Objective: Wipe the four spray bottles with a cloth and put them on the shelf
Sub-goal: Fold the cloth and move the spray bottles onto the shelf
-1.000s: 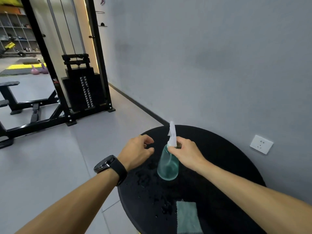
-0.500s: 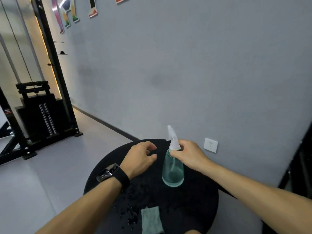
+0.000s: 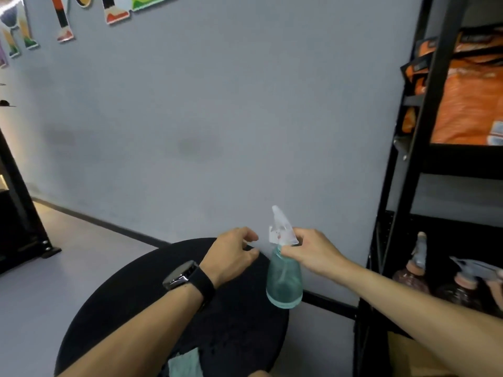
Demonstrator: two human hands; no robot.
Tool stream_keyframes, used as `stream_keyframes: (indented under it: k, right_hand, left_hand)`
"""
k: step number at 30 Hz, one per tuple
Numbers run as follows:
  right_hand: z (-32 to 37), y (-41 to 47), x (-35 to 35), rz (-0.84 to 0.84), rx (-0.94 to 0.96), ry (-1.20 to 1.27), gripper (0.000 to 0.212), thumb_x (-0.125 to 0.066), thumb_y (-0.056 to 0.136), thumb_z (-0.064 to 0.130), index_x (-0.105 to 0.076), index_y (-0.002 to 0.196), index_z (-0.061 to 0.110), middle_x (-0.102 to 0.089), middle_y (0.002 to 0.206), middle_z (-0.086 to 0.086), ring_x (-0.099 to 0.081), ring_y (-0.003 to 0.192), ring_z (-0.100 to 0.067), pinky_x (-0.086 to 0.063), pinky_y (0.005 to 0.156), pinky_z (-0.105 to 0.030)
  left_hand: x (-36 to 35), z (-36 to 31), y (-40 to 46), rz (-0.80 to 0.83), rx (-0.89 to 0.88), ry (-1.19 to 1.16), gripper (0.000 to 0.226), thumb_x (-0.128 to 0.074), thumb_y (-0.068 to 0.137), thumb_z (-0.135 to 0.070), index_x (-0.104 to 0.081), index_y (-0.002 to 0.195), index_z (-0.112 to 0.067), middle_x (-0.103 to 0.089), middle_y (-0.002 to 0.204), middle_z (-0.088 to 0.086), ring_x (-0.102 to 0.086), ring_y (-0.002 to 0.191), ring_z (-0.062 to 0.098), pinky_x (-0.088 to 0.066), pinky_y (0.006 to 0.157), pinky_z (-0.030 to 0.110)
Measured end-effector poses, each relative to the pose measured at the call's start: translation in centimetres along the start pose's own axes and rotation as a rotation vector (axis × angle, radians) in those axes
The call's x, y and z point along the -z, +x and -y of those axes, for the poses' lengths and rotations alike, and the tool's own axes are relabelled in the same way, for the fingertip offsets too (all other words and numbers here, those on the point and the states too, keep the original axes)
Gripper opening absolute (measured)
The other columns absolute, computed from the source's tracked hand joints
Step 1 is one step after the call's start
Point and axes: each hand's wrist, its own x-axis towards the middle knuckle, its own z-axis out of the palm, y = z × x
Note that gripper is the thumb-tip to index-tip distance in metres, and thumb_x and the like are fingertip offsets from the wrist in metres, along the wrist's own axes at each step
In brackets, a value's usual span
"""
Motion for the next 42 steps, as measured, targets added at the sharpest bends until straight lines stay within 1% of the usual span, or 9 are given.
stream_keyframes:
  k: [8, 13, 19, 23, 27, 30, 35, 40, 42]
  right_hand:
    - [-3.2, -3.5, 6.0, -0.092, -0.077, -0.025, 0.017, -0.068, 0.077, 0.022, -0.057, 0.065, 0.027, -0.056, 0.062, 0.014, -0.047, 0.054, 0.000, -0.034, 0.049, -0.014]
    - [-5.2, -6.1, 9.4, -0.153, -0.135, -0.036, 0.014, -0.067, 0.076, 0.023, -0.058, 0.065, 0.022, -0.054, 0.061, 0.012, -0.047, 0.058, -0.005, -0.034, 0.056, -0.023]
    - [-7.2, -9.7, 13.1, -0.168, -0.184, -0.016, 0.012, -0.066, 0.080, 0.024, -0.068, 0.087, 0.015, -0.061, 0.067, 0.002, -0.053, 0.059, -0.008, -0.038, 0.056, -0.025]
    - [-8.9, -12.1, 15.2, -0.194, -0.222, -0.029, 0.008, -0.066, 0.079, 0.024, -0.062, 0.072, 0.025, -0.061, 0.063, 0.005, -0.056, 0.058, -0.008, -0.039, 0.055, -0.021]
    - [-10.5, -14.6, 17.4, -0.207, -0.249, 0.009, 0.010, -0.066, 0.078, 0.022, -0.063, 0.069, 0.023, -0.063, 0.065, 0.005, -0.059, 0.063, -0.012, -0.040, 0.060, -0.028]
    - [-11.6, -16.4, 19.0, -0.230, -0.284, 0.016, 0.004, -0.065, 0.082, 0.017, -0.066, 0.079, 0.015, -0.067, 0.074, -0.001, -0.062, 0.066, -0.006, -0.043, 0.060, -0.021]
    - [-13.7, -19.3, 21.6, -0.298, -0.322, 0.005, 0.002, -0.066, 0.079, 0.021, -0.068, 0.078, 0.021, -0.067, 0.089, -0.006, -0.066, 0.076, -0.021, -0.045, 0.065, -0.030]
    - [-15.3, -22.4, 24.6, -0.336, -0.385, -0.008, 0.016, -0.067, 0.077, 0.025, -0.069, 0.087, 0.012, -0.069, 0.093, -0.013, -0.066, 0.086, -0.028, -0.042, 0.069, -0.030]
    - [-15.7, -23.5, 25.8, -0.352, -0.396, -0.005, 0.006, -0.067, 0.082, 0.017, -0.071, 0.081, 0.022, -0.072, 0.086, 0.001, -0.067, 0.083, -0.014, -0.044, 0.071, -0.023]
  left_hand:
    - [-3.7, -6.8, 1.9, 0.080, -0.148, -0.023, 0.029, -0.062, 0.093, -0.022, -0.063, 0.122, -0.018, -0.063, 0.127, -0.002, -0.060, 0.113, 0.012, -0.043, 0.087, 0.016]
    - [-6.0, -10.8, 2.5, 0.110, -0.224, -0.036, 0.029, -0.062, 0.092, -0.022, -0.063, 0.122, -0.020, -0.063, 0.126, -0.003, -0.060, 0.111, 0.010, -0.039, 0.082, 0.013]
    - [-8.5, -15.4, 2.6, 0.154, -0.315, -0.034, 0.029, -0.062, 0.094, -0.025, -0.062, 0.123, -0.023, -0.063, 0.127, -0.006, -0.060, 0.111, 0.009, -0.044, 0.088, 0.017]
    - [-10.2, -18.2, 2.5, 0.192, -0.373, -0.043, 0.030, -0.062, 0.094, -0.025, -0.062, 0.124, -0.021, -0.063, 0.127, -0.005, -0.061, 0.111, 0.010, -0.046, 0.089, 0.018]
    - [-11.8, -20.9, 2.5, 0.216, -0.435, -0.049, 0.030, -0.063, 0.093, -0.023, -0.064, 0.122, -0.020, -0.065, 0.123, -0.005, -0.062, 0.108, 0.010, -0.041, 0.082, 0.012]
    - [-13.3, -23.0, 2.4, 0.251, -0.482, -0.058, 0.027, -0.065, 0.092, -0.023, -0.066, 0.118, -0.017, -0.068, 0.120, -0.002, -0.062, 0.107, 0.012, -0.046, 0.086, 0.018]
    - [-16.0, -26.4, 2.1, 0.311, -0.552, -0.056, 0.029, -0.062, 0.093, -0.021, -0.064, 0.122, -0.018, -0.065, 0.123, -0.001, -0.060, 0.113, 0.013, -0.044, 0.093, 0.020]
    - [-18.5, -29.7, 1.9, 0.338, -0.578, -0.086, 0.024, -0.063, 0.092, -0.031, -0.065, 0.115, -0.023, -0.065, 0.115, -0.005, -0.061, 0.111, 0.013, -0.039, 0.109, 0.047]
    - [-19.2, -30.5, 2.0, 0.355, -0.588, -0.085, 0.027, -0.061, 0.094, -0.027, -0.064, 0.120, -0.022, -0.063, 0.121, -0.004, -0.059, 0.116, 0.013, -0.039, 0.104, 0.024]
